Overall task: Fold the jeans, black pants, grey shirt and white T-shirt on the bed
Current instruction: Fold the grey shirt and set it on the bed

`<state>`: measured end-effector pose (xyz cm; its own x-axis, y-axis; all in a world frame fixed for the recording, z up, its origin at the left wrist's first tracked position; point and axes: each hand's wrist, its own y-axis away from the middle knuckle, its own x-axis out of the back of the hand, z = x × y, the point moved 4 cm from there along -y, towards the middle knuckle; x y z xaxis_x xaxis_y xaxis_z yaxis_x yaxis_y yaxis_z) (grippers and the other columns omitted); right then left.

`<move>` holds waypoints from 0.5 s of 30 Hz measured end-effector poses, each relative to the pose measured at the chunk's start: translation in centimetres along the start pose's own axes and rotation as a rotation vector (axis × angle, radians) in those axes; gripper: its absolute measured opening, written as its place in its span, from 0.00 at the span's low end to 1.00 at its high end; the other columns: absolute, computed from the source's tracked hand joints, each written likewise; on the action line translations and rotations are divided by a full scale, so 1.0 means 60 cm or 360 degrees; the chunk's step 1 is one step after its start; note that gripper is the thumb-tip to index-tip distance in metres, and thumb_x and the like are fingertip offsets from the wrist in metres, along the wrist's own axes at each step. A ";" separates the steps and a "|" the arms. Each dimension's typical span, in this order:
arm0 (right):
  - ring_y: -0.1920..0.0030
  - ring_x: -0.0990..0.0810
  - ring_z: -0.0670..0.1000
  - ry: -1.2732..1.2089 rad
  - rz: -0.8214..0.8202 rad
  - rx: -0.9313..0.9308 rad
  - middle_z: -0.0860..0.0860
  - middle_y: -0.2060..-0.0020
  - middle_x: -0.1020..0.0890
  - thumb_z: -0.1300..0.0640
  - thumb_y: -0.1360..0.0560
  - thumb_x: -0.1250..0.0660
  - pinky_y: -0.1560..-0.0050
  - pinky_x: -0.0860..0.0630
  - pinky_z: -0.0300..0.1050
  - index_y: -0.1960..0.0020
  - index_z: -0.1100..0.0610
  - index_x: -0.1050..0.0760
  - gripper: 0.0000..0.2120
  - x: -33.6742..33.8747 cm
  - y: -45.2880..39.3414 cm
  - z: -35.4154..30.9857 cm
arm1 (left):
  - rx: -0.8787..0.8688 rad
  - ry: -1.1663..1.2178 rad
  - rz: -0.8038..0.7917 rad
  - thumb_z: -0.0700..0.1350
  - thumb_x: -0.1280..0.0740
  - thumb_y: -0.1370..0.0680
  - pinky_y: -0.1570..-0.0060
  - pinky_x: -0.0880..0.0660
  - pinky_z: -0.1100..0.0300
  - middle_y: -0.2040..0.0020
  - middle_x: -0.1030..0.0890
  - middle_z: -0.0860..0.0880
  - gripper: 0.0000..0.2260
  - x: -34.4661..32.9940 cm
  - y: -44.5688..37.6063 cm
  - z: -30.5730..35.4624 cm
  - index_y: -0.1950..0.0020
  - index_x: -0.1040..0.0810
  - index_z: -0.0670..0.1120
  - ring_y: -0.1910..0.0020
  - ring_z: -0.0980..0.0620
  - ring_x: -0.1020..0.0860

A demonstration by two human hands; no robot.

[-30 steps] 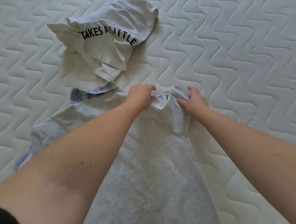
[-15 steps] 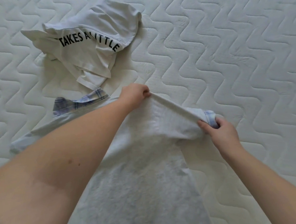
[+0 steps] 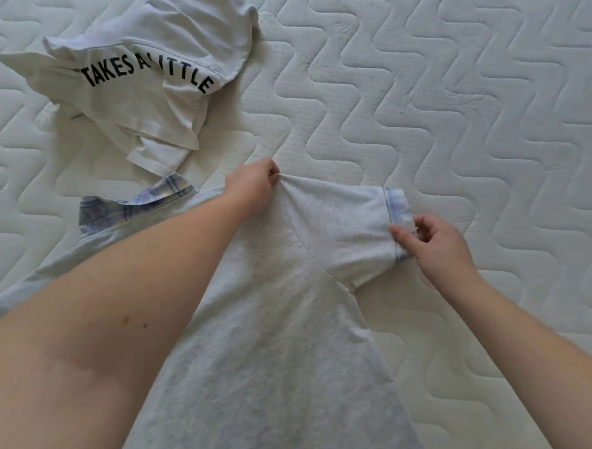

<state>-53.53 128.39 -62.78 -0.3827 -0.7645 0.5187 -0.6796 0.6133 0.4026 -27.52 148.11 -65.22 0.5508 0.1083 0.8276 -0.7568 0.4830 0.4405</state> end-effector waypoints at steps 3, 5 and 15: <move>0.69 0.31 0.48 0.0089 -0.0080 -0.0145 0.44 0.73 0.26 0.43 0.25 0.32 0.67 0.34 0.41 0.63 0.51 0.22 0.14 -0.003 0.006 0.024 | 0.0002 -0.0089 -0.0022 0.50 0.45 0.16 0.41 0.35 0.49 0.42 0.20 0.48 0.11 -0.008 -0.001 0.007 0.41 0.25 0.51 0.41 0.44 0.25; 0.67 0.27 0.48 0.0072 -0.0249 -0.0234 0.41 0.71 0.23 0.41 0.27 0.31 0.67 0.30 0.36 0.62 0.47 0.21 0.11 -0.008 0.014 0.036 | -0.0033 -0.0142 -0.0073 0.57 0.44 0.18 0.40 0.36 0.48 0.41 0.21 0.49 0.14 -0.010 -0.004 0.015 0.40 0.25 0.51 0.40 0.45 0.26; 0.70 0.18 0.47 0.0083 -0.0324 -0.0616 0.54 0.67 0.18 0.51 0.26 0.29 0.71 0.31 0.40 0.62 0.59 0.28 0.14 -0.020 0.030 0.070 | -0.0222 -0.0252 -0.0007 0.47 0.39 0.19 0.45 0.39 0.51 0.44 0.20 0.49 0.07 -0.035 -0.007 0.085 0.43 0.23 0.52 0.42 0.45 0.26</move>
<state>-56.92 129.59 -65.84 -0.2261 -0.8726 0.4330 -0.4496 0.4878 0.7483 -30.15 143.24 -65.40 0.4835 -0.0270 0.8749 -0.6922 0.6001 0.4010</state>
